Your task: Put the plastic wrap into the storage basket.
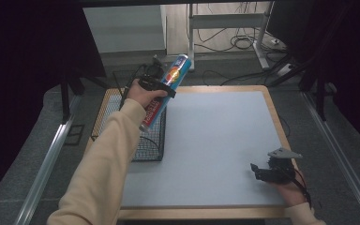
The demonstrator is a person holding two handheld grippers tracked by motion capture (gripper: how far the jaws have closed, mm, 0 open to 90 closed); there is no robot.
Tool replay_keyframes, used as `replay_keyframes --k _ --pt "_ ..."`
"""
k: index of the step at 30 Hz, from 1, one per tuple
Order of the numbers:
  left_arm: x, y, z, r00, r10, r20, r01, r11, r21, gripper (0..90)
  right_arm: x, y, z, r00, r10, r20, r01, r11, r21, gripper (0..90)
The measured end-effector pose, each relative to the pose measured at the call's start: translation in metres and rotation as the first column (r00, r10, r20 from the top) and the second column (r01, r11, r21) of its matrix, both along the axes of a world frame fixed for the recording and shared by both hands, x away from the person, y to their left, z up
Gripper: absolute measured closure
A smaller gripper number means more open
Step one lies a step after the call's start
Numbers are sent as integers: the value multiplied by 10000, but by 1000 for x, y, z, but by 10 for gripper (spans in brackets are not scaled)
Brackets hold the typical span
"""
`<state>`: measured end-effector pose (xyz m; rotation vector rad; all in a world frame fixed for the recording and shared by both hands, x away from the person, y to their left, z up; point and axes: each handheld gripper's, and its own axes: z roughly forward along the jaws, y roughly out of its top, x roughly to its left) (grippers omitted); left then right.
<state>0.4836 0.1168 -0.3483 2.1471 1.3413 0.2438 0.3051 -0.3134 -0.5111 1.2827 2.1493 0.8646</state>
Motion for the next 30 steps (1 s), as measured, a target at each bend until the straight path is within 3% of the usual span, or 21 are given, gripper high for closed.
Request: replay_keyframes --k 8,19,30 --pt "2 17 -11 9994 330 -90 -329 9994 142 318 0 0 0 10000 5 12 -5 10000 -12 142" --pt "5 30 -29 9973 699 -232 -682 9955 661 318 0 0 -1 10000 -1 -20 1 10000 -43 142" --pt "9 33 -42 9970 611 -476 -570 9949 834 318 1 1 -2 10000 14 -48 -14 9999 -111 142"
